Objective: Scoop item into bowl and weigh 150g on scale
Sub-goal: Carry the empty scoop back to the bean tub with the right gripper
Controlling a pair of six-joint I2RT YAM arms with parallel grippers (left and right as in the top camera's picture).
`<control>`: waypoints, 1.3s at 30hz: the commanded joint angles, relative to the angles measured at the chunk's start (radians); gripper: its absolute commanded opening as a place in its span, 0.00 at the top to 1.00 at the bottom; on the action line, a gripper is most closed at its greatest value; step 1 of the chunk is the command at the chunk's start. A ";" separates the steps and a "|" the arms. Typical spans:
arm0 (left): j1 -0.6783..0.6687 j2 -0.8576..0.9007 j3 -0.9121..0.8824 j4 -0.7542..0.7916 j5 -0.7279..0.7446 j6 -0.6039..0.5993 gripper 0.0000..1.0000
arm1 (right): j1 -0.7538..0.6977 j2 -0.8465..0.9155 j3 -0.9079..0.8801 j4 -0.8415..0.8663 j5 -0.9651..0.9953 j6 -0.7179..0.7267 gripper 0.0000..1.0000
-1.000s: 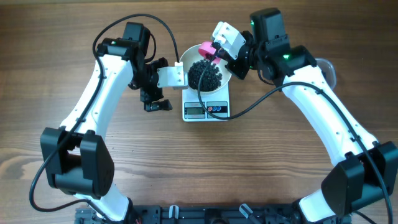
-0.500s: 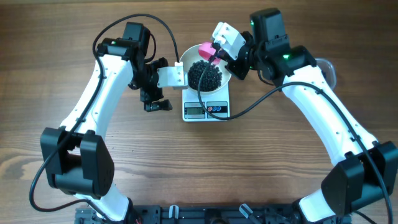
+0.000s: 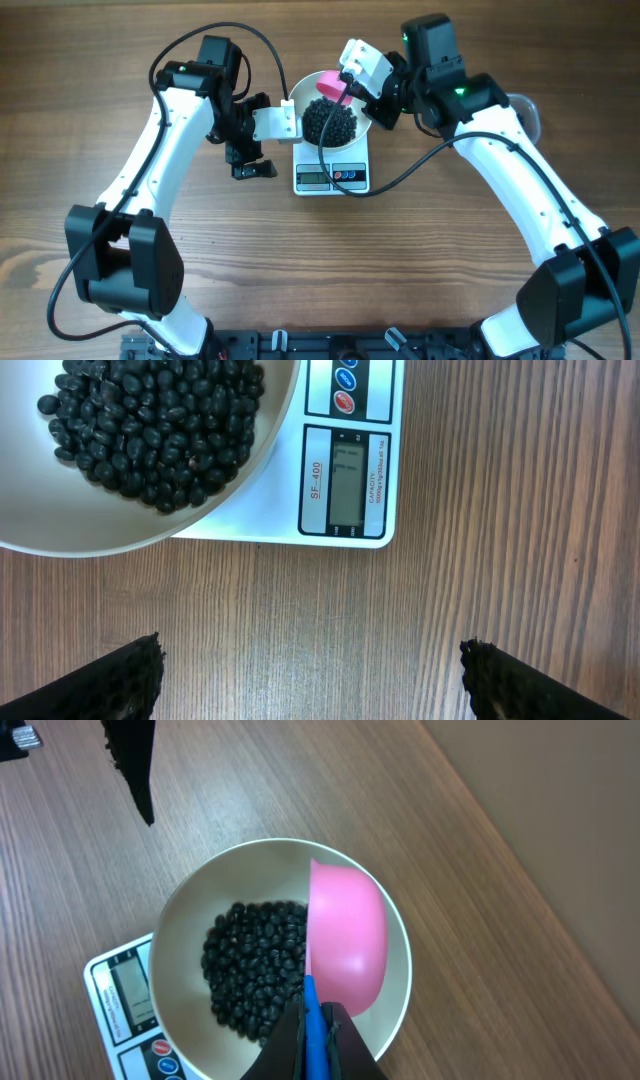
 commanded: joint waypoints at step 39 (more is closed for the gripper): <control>0.006 0.002 -0.008 0.000 0.027 0.019 0.00 | -0.270 -0.047 0.005 -0.003 0.630 0.633 0.96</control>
